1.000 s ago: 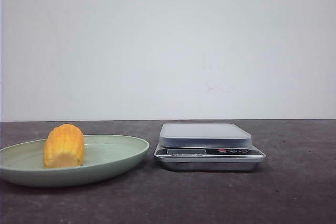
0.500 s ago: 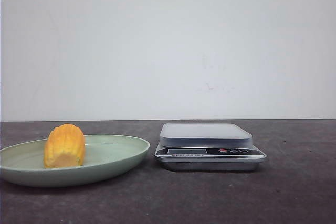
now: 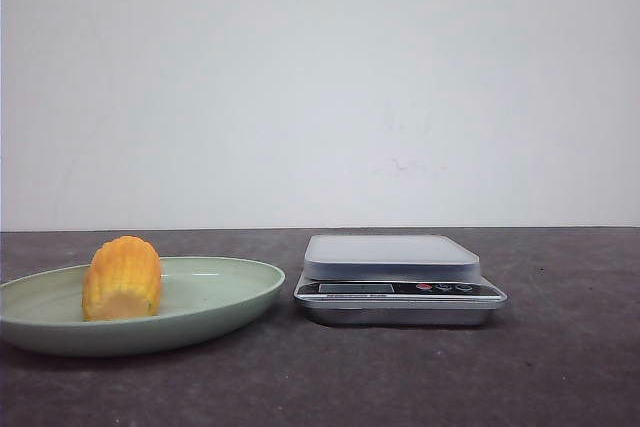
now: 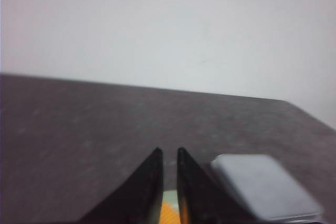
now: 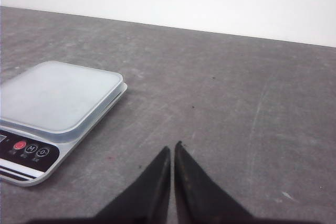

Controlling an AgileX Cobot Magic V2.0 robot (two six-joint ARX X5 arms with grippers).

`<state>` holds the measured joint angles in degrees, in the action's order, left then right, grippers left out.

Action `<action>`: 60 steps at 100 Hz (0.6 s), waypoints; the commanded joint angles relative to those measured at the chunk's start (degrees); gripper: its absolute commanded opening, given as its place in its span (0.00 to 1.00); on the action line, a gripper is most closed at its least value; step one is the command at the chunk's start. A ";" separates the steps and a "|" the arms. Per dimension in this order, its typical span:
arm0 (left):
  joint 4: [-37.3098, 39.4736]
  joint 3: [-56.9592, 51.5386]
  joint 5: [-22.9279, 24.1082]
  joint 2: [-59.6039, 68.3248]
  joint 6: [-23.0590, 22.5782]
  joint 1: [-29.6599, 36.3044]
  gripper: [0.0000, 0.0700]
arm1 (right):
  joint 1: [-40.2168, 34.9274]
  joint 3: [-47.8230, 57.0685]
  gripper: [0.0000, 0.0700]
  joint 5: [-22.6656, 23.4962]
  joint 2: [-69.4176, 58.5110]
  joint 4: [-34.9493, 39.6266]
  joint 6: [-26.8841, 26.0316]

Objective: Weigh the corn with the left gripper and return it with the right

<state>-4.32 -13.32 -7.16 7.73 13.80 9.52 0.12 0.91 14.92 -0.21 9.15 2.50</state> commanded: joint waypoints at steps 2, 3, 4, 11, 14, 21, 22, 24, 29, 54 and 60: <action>1.18 2.67 3.96 -2.71 0.61 -0.42 0.02 | 0.13 -0.11 0.01 0.09 0.00 -0.11 -0.59; 1.14 3.08 4.42 -3.10 0.55 -0.52 0.02 | 0.13 -0.11 0.01 0.09 0.00 -0.11 -0.59; 1.09 3.48 4.79 -3.50 0.52 -0.61 0.02 | 0.13 -0.11 0.01 0.09 0.00 -0.11 -0.59; 1.03 5.86 7.52 -6.03 0.37 -1.51 0.02 | 0.13 -0.11 0.01 0.09 0.00 -0.11 -0.59; 0.87 6.69 8.61 -7.02 0.20 -1.99 0.02 | 0.13 -0.11 0.01 0.09 0.00 -0.11 -0.59; 1.01 8.28 11.02 -7.56 0.07 -3.23 0.02 | 0.13 -0.11 0.01 0.09 0.00 -0.11 -0.59; 0.90 8.44 11.32 -7.56 0.07 -3.43 0.02 | 0.13 -0.11 0.01 0.09 0.00 -0.11 -0.59; 0.74 8.76 11.85 -7.56 0.09 -3.82 0.02 | 0.13 -0.11 0.01 0.09 0.00 -0.11 -0.59; 0.48 9.60 12.17 -7.56 0.22 -4.74 0.02 | 0.13 -0.11 0.01 0.09 0.00 -0.13 -0.59; -2.08 12.57 11.61 -7.56 -1.22 -6.43 0.02 | 0.13 -0.11 0.01 0.09 0.00 -0.13 -0.59; -4.50 12.57 11.13 -7.56 -3.17 -6.49 0.02 | 0.13 -0.11 0.01 0.09 0.00 -0.13 -0.59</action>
<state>-6.98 -1.80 4.47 0.19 13.41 3.14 0.12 0.91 14.92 -0.21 9.13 2.50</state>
